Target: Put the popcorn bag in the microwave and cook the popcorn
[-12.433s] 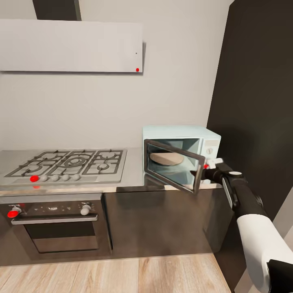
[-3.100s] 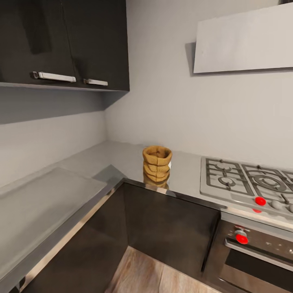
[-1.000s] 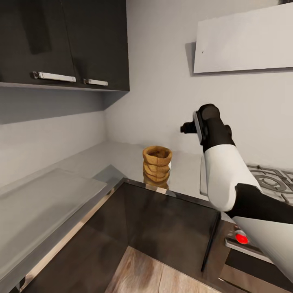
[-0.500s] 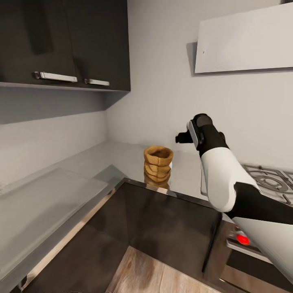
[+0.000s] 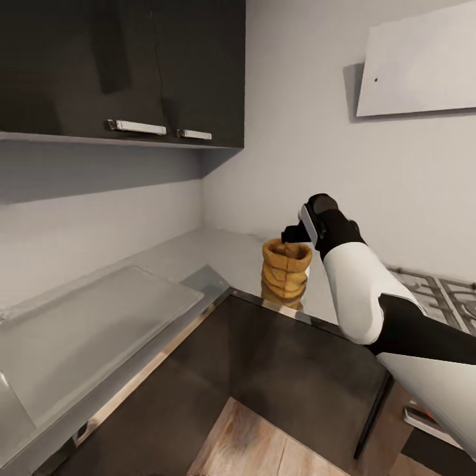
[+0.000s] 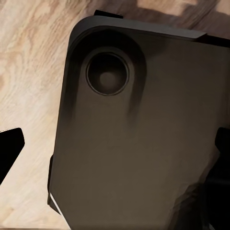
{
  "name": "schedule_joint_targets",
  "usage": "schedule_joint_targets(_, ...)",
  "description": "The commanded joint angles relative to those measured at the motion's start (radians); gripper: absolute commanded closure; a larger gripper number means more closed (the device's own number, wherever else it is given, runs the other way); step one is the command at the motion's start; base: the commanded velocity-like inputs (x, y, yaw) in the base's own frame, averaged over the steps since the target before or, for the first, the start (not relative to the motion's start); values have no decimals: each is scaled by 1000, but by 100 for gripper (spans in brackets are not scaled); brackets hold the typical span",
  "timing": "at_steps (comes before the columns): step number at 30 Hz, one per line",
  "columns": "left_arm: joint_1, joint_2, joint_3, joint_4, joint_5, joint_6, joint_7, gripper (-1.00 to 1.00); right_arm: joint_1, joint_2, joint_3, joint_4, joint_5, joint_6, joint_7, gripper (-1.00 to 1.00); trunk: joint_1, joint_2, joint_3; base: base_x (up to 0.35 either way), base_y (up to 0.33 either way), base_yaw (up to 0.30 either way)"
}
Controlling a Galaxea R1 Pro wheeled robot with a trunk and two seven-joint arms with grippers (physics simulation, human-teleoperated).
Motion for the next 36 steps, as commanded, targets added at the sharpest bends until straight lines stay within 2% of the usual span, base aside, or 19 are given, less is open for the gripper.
schedule_joint_targets(1,0,0,1,-1,6,-1,1,-100,-1,2,-16,-1,1,2,-4,-100,0,-1,-1,0,0,279)
schedule_joint_targets(5,0,0,1,-1,6,-1,0,-100,-1,2,-69,0,1,2,-22,-100,0,-1,-1,0,0,284)
schedule_joint_targets(7,0,0,1,-1,6,-1,0,-100,-1,2,-81,0,1,2,-43,-100,0,-1,-1,0,0,283)
schedule_joint_targets(15,0,1,1,-1,6,-1,0,-100,-1,0,-93,-11,6,2,-67,-100,0,-1,-1,0,0,60)
schedule_joint_targets(16,0,1,1,-1,6,-1,0,-100,-1,-29,-93,-9,7,2,-68,-100,0,-1,-1,0,0,2)
schedule_joint_targets(19,0,1,1,-1,6,-1,0,-100,-1,-76,-93,-6,9,2,-69,-100,0,-1,-1,0,0,0)
schedule_joint_targets(23,0,1,1,-1,6,-1,0,-100,-1,-86,-92,-2,10,2,-71,-100,0,-1,-1,0,0,0)
schedule_joint_targets(32,0,1,-1,0,3,0,-1,-100,-1,-86,-91,37,10,2,-70,-100,0,-1,-1,75,0,0)
schedule_joint_targets(36,0,1,-2,0,3,-1,-1,-100,-1,-93,-92,68,9,-35,-70,-100,0,-1,-1,195,0,0)
